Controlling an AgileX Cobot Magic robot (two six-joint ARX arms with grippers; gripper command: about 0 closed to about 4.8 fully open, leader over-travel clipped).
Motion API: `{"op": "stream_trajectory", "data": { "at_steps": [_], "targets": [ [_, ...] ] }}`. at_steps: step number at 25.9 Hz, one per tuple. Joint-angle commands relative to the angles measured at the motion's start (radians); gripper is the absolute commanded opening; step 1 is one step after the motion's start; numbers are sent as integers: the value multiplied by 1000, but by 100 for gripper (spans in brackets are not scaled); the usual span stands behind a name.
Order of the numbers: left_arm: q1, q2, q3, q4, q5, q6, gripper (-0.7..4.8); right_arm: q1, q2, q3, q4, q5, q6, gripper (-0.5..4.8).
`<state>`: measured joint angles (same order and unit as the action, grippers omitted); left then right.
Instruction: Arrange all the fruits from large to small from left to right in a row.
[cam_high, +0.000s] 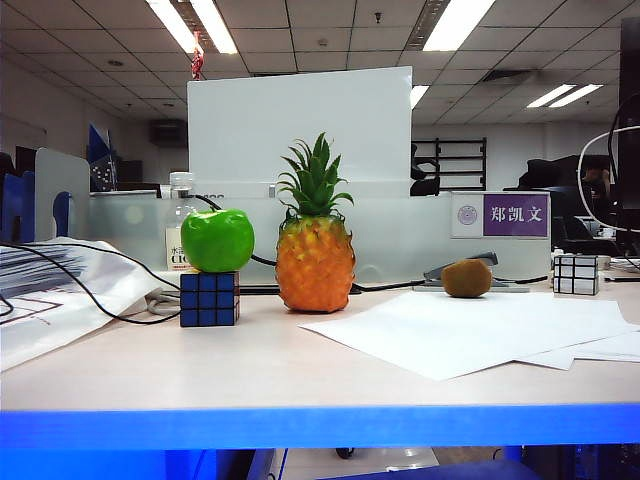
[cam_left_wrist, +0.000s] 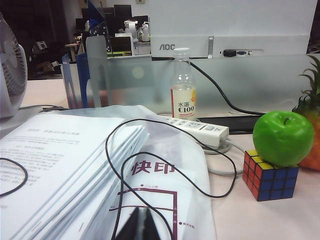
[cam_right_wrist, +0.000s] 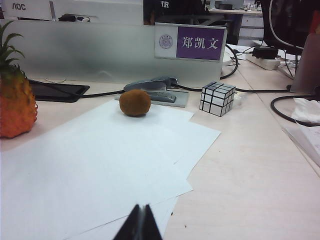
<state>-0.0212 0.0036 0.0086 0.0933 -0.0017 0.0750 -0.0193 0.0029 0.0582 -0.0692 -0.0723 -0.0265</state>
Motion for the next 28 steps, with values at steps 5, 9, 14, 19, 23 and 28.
{"op": "stream_trajectory", "data": {
  "at_steps": [5,9,14,19,23,28],
  "targets": [
    [-2,-2,1,15,-1,3,-2,1,-2,4,13,-1,0,-6],
    [-2,-2,1,15,-1,3,-2,1,-2,4,13,-1,0,-6],
    [-3,-2,1,15,27,-61,-2,1,-2,4,14,-36,50,-6],
    [-3,-2,1,25,179,-323,-2,1,-2,4,68,-252,388,-5],
    [-3,-2,1,25,404,-498,-2,2,-2,4,181,-414,585,-6],
    [-3,-2,1,24,564,-495,-2,2,-2,4,288,-435,626,-5]
  ]
}}
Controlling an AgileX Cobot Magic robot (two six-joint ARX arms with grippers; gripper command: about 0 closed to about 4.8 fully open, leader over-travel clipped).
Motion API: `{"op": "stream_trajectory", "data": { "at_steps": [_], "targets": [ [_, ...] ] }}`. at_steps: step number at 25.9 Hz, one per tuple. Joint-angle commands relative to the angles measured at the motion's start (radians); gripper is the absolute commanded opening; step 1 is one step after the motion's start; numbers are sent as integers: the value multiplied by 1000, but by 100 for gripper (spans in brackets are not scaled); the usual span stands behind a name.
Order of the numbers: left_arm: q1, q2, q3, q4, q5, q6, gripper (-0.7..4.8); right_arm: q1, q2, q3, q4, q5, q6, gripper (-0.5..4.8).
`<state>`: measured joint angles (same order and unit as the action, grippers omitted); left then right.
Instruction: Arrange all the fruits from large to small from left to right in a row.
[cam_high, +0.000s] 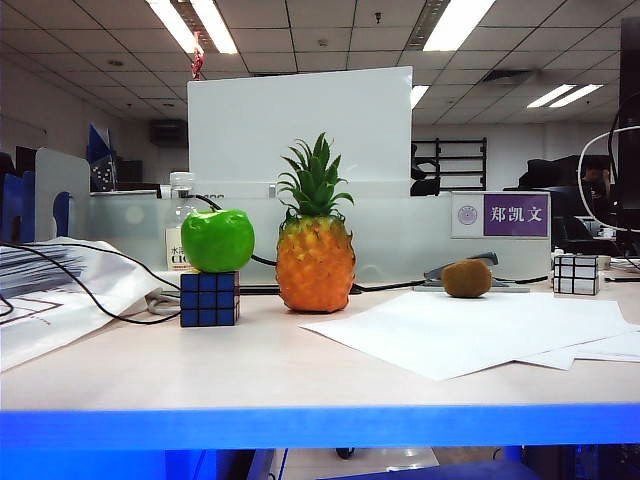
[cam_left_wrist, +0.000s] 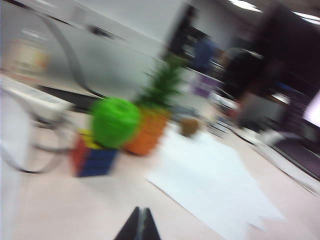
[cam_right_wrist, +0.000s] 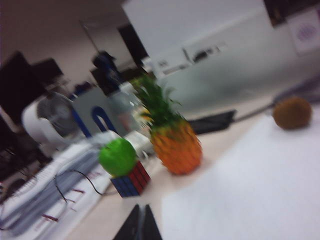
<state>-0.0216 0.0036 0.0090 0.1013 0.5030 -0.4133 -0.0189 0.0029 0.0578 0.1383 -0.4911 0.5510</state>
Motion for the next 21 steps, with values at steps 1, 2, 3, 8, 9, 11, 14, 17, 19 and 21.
{"op": "stream_trajectory", "data": {
  "at_steps": [1,2,3,8,9,11,14,17,19,21],
  "targets": [
    [-2,-2,1,16,61,-6,-2,2,-2,5,108,-23,63,-6],
    [-2,-2,1,15,60,-7,-2,2,-2,5,129,-24,67,-6],
    [-2,-2,1,17,60,-6,-2,2,-2,5,151,-23,68,-6],
    [-2,-2,1,17,85,-9,-2,4,43,13,234,22,69,-6],
    [-2,-2,1,16,85,-10,-2,4,77,17,261,22,67,-6],
    [-2,-2,1,17,87,-11,-2,14,179,36,333,18,37,-6],
    [-2,-2,1,17,87,-14,-2,63,455,128,552,24,-13,-5],
    [-2,-2,1,20,84,-37,-2,105,695,250,714,7,-13,30],
    [-2,-2,2,20,84,-63,-2,141,859,352,774,-31,-13,138],
    [-2,-2,3,21,85,-76,-2,169,997,444,805,-81,-13,341]
  ]
}}
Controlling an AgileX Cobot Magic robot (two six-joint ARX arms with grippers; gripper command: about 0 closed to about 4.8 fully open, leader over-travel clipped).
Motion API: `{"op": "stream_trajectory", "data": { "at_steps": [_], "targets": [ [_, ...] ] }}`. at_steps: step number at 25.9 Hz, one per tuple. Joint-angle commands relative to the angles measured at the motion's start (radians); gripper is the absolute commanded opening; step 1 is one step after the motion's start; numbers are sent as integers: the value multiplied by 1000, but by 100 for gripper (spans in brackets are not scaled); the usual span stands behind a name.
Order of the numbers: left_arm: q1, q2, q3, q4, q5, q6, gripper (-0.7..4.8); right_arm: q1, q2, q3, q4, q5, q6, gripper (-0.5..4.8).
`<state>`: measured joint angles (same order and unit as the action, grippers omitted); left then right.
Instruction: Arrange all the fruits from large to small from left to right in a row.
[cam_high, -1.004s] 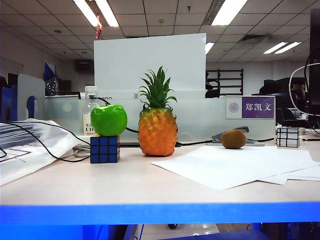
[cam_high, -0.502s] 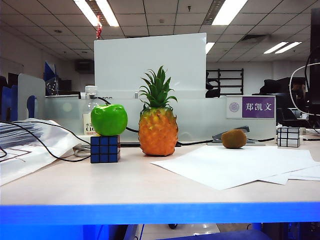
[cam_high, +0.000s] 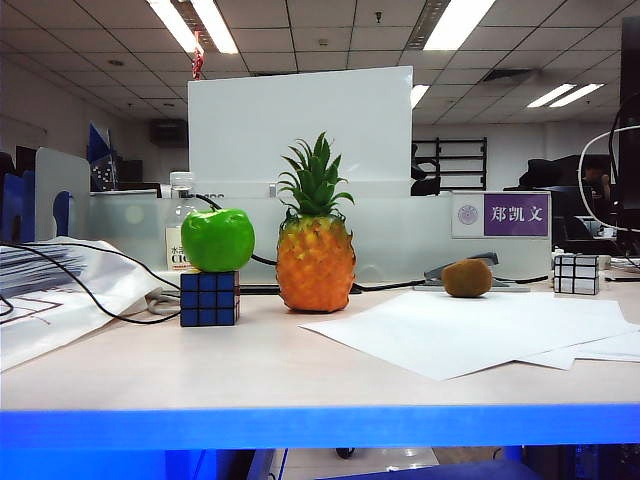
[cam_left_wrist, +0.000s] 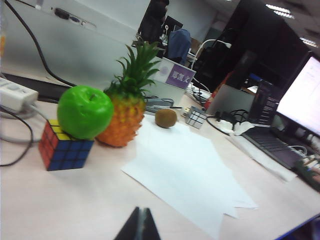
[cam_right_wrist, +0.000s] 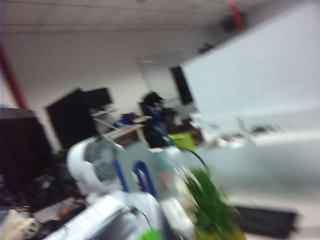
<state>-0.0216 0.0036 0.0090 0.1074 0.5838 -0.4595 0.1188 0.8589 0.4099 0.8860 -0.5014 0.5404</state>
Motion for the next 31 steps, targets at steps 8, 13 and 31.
{"op": "stream_trajectory", "data": {
  "at_steps": [8,13,31],
  "targets": [
    [-2,-2,2,40,0,-26,12,108,699,518,48,-154,-106,479],
    [-3,-2,2,44,-18,-1,94,196,885,739,-170,-102,-407,479],
    [-2,-2,2,51,-5,-4,94,296,1113,1016,-314,298,-671,479]
  ]
}}
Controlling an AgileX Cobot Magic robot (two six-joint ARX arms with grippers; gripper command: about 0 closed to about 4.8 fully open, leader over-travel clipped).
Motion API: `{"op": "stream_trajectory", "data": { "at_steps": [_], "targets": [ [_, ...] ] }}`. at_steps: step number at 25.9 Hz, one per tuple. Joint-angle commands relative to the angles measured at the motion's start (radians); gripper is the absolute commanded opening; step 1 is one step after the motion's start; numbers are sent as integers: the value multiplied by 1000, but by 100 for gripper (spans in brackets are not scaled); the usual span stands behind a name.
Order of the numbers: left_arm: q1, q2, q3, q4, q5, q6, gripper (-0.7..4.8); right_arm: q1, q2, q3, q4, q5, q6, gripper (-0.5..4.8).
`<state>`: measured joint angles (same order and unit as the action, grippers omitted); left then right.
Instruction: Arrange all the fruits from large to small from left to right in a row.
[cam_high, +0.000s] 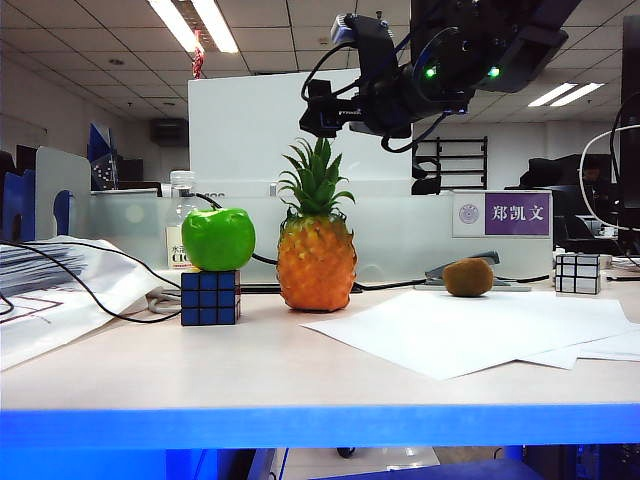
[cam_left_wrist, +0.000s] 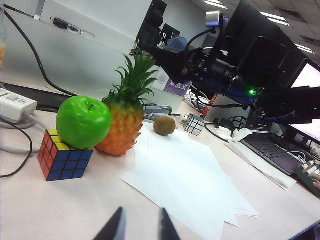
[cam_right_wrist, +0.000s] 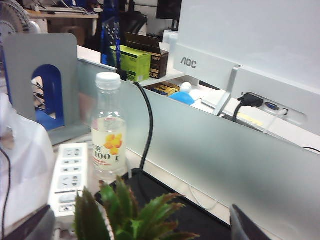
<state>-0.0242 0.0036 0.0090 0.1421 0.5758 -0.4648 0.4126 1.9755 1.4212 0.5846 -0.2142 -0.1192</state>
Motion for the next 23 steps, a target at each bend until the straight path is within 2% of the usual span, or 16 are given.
{"op": "stream_trajectory", "data": {
  "at_steps": [1,14,20,21,22,23],
  "targets": [
    [0,-2,2,16,-1,5,94,3,1,5,-18,11,-11,479],
    [0,-2,2,17,-14,4,94,3,93,6,27,-4,73,479],
    [0,-2,2,17,-13,4,94,17,117,7,66,-48,75,479],
    [0,-2,2,17,-11,4,94,19,122,15,70,-52,75,418],
    [0,-2,2,17,-11,3,94,24,127,24,71,-52,75,331],
    [0,-2,2,17,-11,0,94,29,132,34,72,-50,75,199]
  ]
}}
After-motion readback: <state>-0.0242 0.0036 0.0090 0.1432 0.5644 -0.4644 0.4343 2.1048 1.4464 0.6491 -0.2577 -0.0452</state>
